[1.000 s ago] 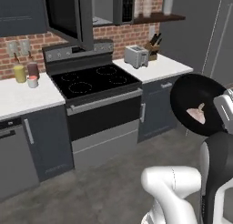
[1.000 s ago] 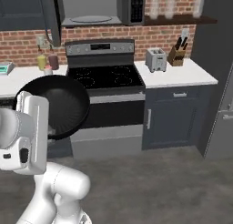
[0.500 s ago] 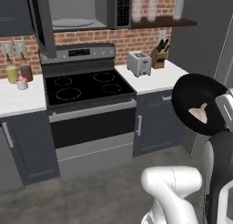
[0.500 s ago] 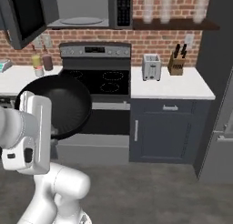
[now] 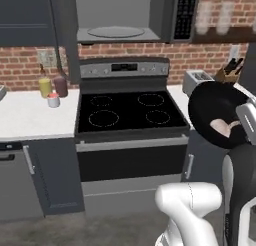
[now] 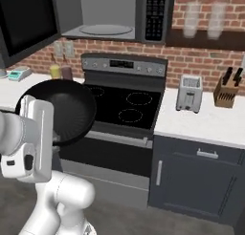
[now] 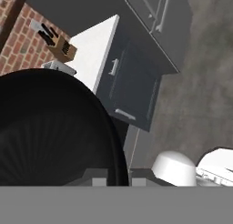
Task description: Pick the garlic from the sink and place it in the bowl. Then pick the bowl and place it in the microwave. Then close the microwave door and press the start button.
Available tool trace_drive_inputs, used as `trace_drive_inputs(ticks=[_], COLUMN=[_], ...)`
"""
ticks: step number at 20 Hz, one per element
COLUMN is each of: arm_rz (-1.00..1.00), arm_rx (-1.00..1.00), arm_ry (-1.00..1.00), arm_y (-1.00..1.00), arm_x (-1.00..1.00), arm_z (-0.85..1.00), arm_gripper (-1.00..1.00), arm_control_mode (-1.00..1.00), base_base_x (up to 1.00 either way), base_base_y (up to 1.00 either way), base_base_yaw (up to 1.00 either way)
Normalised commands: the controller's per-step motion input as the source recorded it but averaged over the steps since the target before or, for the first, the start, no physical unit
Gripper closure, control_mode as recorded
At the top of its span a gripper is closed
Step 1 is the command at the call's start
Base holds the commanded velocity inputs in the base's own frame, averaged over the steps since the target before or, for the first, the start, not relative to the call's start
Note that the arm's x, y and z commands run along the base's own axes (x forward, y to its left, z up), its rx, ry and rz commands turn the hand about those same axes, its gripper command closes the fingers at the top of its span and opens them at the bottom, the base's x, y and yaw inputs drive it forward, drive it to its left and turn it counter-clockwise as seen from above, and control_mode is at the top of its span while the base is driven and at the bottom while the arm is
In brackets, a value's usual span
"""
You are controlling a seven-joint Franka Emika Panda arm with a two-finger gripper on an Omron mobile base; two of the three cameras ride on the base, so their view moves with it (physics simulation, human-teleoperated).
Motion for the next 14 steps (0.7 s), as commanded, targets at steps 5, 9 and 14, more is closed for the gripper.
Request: trace_drive_inputs(ticks=[5, 9, 14], arm_rz=[0.0, 0.0, 0.0], arm_rx=[0.0, 0.0, 0.0], arm_ry=[0.0, 0.0, 0.0], arm_y=[0.0, 0.0, 0.0], arm_x=[0.0, 0.0, 0.0], arm_z=[0.0, 0.0, 0.0], arm_gripper=[1.0, 1.0, 1.0], arm_control_mode=[1.0, 1.0, 1.0], base_base_x=[0.65, 0.54, 0.38], base_base_y=[0.03, 0.12, 0.23], base_base_yaw=[0.46, 0.31, 0.24])
